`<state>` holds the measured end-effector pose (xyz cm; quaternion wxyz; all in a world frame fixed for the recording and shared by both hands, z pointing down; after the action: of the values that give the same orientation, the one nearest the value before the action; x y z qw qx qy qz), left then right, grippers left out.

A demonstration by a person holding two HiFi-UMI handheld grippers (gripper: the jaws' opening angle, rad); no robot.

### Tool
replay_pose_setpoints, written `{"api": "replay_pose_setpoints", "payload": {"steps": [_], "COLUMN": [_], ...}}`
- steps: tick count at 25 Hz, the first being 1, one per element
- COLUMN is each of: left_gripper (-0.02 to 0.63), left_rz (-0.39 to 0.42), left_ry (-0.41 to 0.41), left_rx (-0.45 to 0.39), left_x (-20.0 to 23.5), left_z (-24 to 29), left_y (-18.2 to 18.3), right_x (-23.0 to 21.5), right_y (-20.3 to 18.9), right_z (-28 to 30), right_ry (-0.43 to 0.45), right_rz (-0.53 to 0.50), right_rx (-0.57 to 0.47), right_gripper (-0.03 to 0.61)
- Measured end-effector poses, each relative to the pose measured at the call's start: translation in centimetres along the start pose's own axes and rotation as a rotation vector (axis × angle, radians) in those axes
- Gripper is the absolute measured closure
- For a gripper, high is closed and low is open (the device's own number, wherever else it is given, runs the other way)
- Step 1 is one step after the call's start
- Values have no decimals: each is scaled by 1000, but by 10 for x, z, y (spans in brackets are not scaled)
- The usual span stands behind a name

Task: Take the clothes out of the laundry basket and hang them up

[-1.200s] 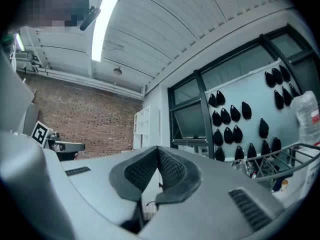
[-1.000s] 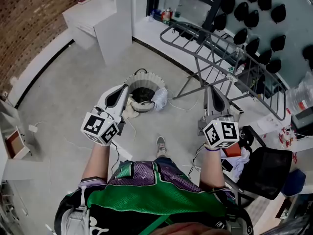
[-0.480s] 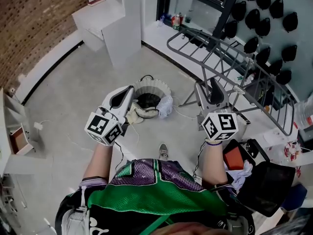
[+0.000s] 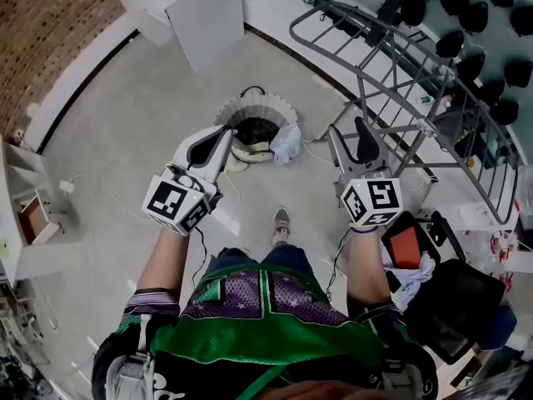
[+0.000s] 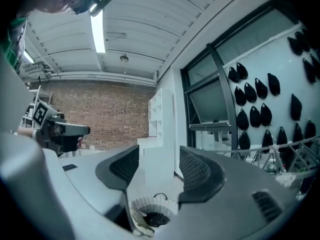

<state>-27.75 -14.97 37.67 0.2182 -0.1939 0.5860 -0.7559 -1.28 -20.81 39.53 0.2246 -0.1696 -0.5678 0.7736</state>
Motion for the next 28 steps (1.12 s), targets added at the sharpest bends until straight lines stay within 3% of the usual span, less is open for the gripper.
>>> {"api": "replay_pose_setpoints", "payload": {"steps": [15, 28], "left_gripper": [597, 597], "left_rz": [-3, -32], "left_ry": [25, 9], "left_rx": [124, 207], "left_x": [24, 38], "left_z": [75, 112], "left_y": [-93, -244], "right_x": [-8, 5], "right_y": [-179, -378], "right_z": [90, 146], "right_ry": [89, 89], "right_rz": [-25, 13], "right_rx": [263, 427], "right_gripper": [342, 344]}}
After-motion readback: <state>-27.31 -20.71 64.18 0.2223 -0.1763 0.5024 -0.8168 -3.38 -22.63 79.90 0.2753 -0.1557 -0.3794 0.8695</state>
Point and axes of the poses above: the fingertips, and each gripper's own axes: z forward along the fingers, x to its left, y out of its top, the point moved 5 cm from there along -z, backward along the fingers, and after that the axes turned 15 degrees about x, right-handed, at the moved point
